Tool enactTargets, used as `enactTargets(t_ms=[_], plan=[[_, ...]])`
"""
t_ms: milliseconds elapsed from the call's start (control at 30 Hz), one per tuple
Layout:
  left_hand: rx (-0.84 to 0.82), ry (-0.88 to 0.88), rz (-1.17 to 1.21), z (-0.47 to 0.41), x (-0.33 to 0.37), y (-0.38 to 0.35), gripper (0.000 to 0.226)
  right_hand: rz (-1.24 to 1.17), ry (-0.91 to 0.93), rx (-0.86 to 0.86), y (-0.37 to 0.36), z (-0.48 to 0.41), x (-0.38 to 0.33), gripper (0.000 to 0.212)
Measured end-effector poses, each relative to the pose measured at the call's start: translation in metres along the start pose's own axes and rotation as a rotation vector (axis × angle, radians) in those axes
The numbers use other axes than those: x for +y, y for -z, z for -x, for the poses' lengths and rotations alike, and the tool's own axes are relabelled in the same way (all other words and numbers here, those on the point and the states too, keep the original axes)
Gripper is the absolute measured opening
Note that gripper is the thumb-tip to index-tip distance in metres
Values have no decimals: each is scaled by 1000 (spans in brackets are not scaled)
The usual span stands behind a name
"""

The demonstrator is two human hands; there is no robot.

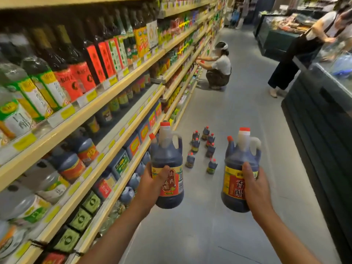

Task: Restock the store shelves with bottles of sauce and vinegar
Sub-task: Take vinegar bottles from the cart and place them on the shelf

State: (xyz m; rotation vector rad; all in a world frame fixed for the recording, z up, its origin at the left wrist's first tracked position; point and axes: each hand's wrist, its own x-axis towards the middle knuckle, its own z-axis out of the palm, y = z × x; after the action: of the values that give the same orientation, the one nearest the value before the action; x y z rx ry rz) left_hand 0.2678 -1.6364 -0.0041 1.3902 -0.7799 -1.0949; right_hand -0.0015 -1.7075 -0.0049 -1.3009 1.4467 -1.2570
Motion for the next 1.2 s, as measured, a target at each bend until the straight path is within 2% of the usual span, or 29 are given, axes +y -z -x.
enactTargets(t_ms=[233, 333, 467, 567, 633, 700, 767, 900, 1000, 1100, 1200], plan=[[107, 16, 58, -100, 7, -5, 77, -13, 2, -53, -57, -113, -5, 39], [108, -12, 58, -152, 10, 2, 73, -19, 0, -94, -90, -159, -2, 45], [129, -2, 75, -214, 14, 18, 50, -33, 3, -163, -137, -215, -5, 52], [142, -3, 94, -253, 18, 33, 52, -18, 1, -211, -174, -251, -9, 59], [179, -13, 92, -270, 17, 42, 51, -23, 1, -261, -197, -272, -8, 49], [231, -6, 116, -281, 16, 48, 56, -18, -20, -312, -220, -291, -6, 28], [292, 0, 140, -290, 14, 56, 68, 2, -27, -388, -247, -309, -5, 19], [413, 10, 179, -302, 7, 65, 94, 74, 4, -528, -300, -338, -6, 21], [500, -9, 231, -303, 5, 61, 89, 87, 4, -719, -334, -354, -7, 18], [666, -31, 282, -305, -5, 53, 96, 42, -12, -961, -367, -369, -3, 43], [810, -78, 256, -309, -13, 46, 79, 43, 23, -1105, -396, -377, 5, 48]])
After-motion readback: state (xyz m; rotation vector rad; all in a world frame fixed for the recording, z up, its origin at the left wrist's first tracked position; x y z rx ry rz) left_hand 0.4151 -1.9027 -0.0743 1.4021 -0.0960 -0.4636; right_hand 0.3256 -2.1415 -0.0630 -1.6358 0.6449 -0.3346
